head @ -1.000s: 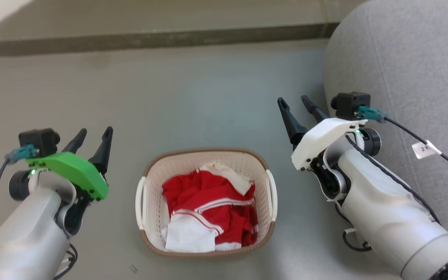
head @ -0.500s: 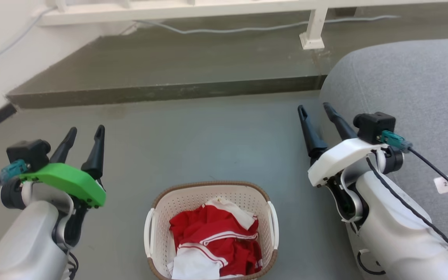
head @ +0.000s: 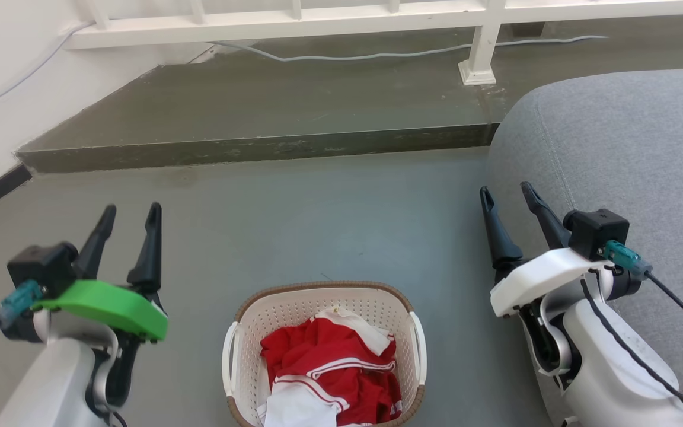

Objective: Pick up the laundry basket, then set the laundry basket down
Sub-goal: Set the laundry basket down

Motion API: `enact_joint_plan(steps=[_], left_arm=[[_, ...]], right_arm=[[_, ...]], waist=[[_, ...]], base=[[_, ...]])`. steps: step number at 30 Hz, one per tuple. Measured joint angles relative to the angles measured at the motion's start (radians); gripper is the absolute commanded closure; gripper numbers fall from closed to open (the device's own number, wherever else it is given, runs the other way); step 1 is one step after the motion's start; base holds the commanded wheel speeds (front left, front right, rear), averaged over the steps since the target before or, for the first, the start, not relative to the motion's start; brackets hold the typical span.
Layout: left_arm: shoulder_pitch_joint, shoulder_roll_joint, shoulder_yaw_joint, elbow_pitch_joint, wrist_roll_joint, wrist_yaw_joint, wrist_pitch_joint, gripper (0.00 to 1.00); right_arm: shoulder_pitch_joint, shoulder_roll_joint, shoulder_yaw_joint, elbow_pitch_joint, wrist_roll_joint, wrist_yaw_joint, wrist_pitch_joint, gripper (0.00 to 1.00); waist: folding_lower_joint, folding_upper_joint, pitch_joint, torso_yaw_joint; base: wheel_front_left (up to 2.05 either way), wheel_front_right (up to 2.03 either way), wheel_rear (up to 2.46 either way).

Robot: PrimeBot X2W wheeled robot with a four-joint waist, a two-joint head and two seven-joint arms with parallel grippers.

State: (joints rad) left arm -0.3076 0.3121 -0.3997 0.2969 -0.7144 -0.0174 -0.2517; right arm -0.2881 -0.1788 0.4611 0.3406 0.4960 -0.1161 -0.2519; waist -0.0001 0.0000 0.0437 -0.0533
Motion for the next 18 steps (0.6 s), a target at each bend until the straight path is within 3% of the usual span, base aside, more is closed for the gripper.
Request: enact_joint_plan(steps=[18], left_arm=[[0.133, -0.048, 0.079, -0.09, 0.101, -0.002, 0.0, 0.0]], right_arm=[[0.079, 0.028, -0.049, -0.078, -0.084, 0.0, 0.0, 0.0]], waist=[[0.0, 0.0, 0.005, -0.001]], base=[[0.0, 0.0, 0.0]])
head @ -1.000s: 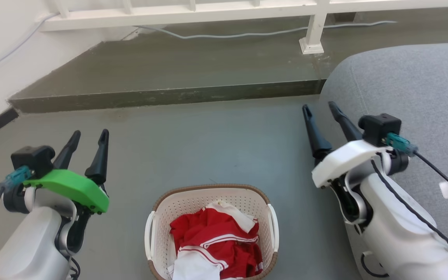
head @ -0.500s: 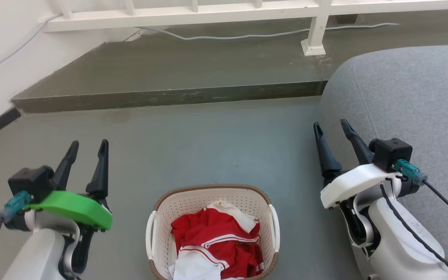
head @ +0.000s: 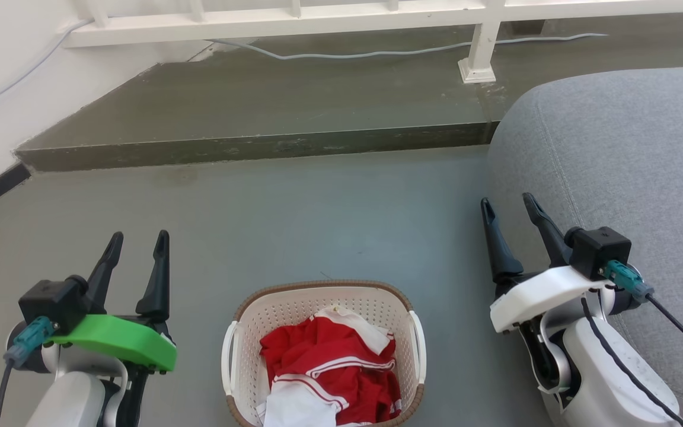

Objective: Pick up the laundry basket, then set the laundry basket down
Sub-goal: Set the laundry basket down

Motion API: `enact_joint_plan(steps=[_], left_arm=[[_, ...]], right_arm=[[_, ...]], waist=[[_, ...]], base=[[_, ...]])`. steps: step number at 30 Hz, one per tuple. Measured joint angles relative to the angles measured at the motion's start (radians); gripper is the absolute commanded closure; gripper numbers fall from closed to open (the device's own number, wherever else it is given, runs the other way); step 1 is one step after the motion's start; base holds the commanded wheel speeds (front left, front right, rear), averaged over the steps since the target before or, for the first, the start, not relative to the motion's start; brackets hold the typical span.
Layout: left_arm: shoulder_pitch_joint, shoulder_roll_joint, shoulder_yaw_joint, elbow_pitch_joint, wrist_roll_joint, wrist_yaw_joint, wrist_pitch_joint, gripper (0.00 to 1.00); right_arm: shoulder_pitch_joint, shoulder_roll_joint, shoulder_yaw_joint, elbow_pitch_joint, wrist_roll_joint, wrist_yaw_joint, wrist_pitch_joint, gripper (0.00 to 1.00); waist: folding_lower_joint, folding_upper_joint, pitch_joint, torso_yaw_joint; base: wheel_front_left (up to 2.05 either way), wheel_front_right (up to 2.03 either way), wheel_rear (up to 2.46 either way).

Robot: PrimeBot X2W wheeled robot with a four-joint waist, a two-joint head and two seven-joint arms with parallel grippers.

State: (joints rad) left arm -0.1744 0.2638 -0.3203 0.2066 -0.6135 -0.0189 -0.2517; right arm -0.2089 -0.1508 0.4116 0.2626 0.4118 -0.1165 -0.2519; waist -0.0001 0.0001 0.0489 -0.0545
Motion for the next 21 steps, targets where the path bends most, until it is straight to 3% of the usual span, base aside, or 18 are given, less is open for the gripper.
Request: enact_joint_plan(steps=[21], left_arm=[[0.063, -0.051, 0.06, -0.022, 0.053, -0.039, 0.0, 0.0]], right_arm=[[0.041, 0.025, -0.033, -0.021, -0.043, 0.005, 0.0, 0.0]], waist=[[0.0, 0.0, -0.004, -0.001]], base=[[0.0, 0.0, 0.0]])
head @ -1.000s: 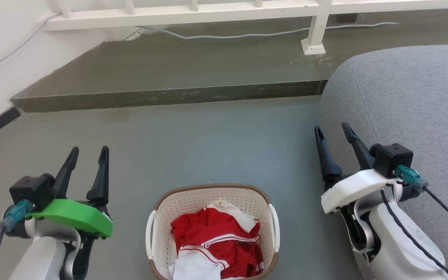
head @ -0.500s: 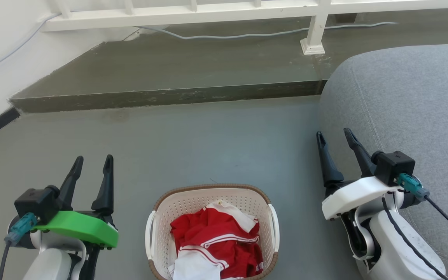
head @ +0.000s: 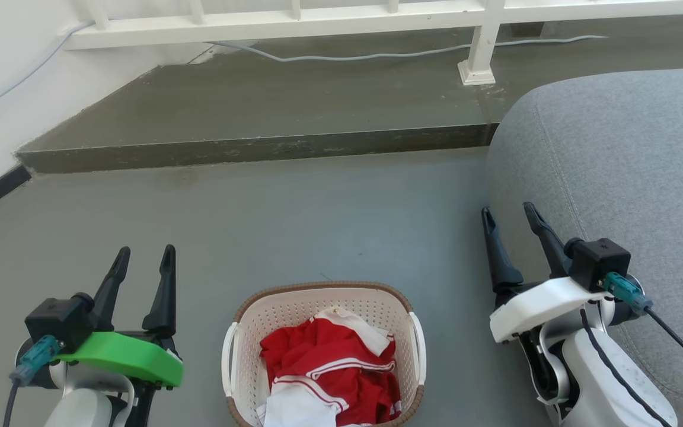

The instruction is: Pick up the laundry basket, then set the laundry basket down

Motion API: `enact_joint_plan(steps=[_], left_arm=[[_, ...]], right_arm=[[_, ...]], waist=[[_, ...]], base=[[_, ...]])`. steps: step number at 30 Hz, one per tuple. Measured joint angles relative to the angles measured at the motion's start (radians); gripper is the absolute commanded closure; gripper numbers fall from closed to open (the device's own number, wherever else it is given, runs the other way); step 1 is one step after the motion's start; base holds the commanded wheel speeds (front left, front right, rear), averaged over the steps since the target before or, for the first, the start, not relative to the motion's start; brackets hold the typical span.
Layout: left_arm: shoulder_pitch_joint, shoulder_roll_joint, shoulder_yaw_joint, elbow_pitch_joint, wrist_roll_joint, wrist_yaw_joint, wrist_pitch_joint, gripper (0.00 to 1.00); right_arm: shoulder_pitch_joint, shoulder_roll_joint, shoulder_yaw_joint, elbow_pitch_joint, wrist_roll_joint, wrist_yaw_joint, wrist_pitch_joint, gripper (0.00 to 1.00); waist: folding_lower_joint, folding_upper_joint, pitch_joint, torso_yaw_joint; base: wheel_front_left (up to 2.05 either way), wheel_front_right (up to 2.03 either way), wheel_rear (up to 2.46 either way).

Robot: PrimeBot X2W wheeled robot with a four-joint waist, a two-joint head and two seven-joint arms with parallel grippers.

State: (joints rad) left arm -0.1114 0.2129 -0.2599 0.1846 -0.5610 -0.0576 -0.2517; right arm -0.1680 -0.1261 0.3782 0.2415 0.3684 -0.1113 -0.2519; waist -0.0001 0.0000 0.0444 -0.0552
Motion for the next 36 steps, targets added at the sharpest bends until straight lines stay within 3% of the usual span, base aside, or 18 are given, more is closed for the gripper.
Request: enact_joint_plan(steps=[18, 19, 28, 36], left_arm=[[0.019, -0.029, 0.029, -0.002, 0.031, -0.024, 0.0, 0.0], [0.02, -0.033, 0.027, 0.006, 0.03, -0.026, 0.001, 1.0], [0.053, -0.065, 0.023, 0.053, 0.003, -0.026, 0.015, 1.0], [0.053, -0.072, 0.042, 0.056, -0.106, -0.027, 0.042, 1.0]], right_arm=[[0.018, 0.016, -0.018, 0.0, -0.017, 0.023, 0.0, 0.0], [0.019, 0.017, -0.016, 0.007, -0.017, 0.023, 0.0, 1.0], [0.076, 0.029, -0.02, 0.045, 0.014, 0.031, 0.002, 1.0], [0.076, 0.032, -0.049, 0.035, 0.126, 0.042, 0.022, 1.0]], waist=[[0.0001, 0.0, 0.002, -0.005], [0.0, 0.0, 0.002, -0.005], [0.0, 0.0, 0.001, -0.003], [0.0001, 0.0, -0.003, 0.003]], base=[[0.0, 0.0, 0.0], [0.0, 0.0, 0.0], [0.0, 0.0, 0.0], [0.0, 0.0, 0.0]])
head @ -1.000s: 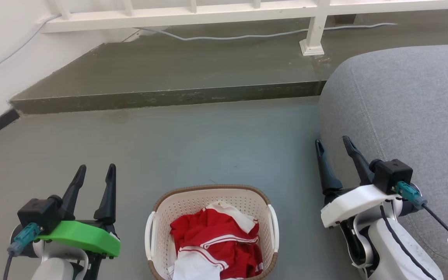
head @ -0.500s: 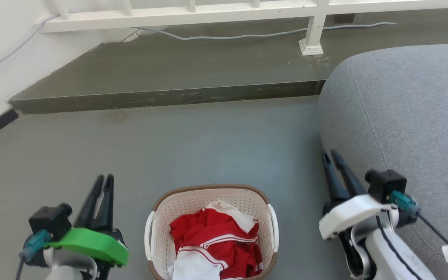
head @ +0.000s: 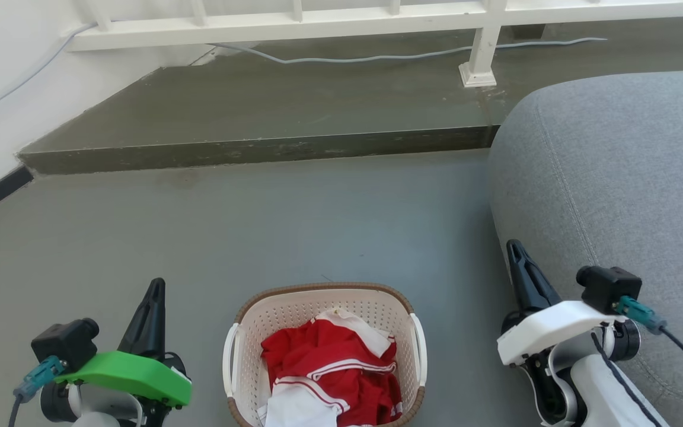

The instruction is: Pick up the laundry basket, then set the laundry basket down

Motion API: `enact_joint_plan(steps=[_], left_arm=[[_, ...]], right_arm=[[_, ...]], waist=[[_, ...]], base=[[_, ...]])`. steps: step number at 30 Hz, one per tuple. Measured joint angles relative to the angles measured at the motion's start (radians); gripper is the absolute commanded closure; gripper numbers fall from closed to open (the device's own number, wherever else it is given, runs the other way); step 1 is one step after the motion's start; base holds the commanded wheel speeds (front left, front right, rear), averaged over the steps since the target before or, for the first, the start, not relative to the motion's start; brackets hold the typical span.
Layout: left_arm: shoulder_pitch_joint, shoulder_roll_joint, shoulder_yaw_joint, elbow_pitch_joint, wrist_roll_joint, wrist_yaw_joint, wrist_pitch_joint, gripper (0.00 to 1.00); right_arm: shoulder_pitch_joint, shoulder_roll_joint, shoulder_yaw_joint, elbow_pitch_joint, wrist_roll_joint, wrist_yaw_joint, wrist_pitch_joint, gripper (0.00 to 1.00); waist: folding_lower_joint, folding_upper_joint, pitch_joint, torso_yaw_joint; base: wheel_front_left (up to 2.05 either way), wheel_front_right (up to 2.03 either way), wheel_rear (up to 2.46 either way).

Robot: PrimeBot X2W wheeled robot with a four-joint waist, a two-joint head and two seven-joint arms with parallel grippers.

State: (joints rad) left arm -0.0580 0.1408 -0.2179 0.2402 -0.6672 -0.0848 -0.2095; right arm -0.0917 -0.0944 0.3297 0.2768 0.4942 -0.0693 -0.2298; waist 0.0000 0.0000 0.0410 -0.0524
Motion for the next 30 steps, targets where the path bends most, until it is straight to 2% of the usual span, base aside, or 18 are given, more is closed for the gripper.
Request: enact_joint_plan(steps=[30], left_arm=[[0.0, -0.033, 0.096, 0.01, -0.312, -0.009, 0.105, 1.0]], right_arm=[[0.002, 0.006, -0.139, -0.009, 0.392, 0.06, 0.104, 1.0]], waist=[[0.0, 0.0, -0.013, 0.018]], base=[[0.0, 0.0, 0.0]])
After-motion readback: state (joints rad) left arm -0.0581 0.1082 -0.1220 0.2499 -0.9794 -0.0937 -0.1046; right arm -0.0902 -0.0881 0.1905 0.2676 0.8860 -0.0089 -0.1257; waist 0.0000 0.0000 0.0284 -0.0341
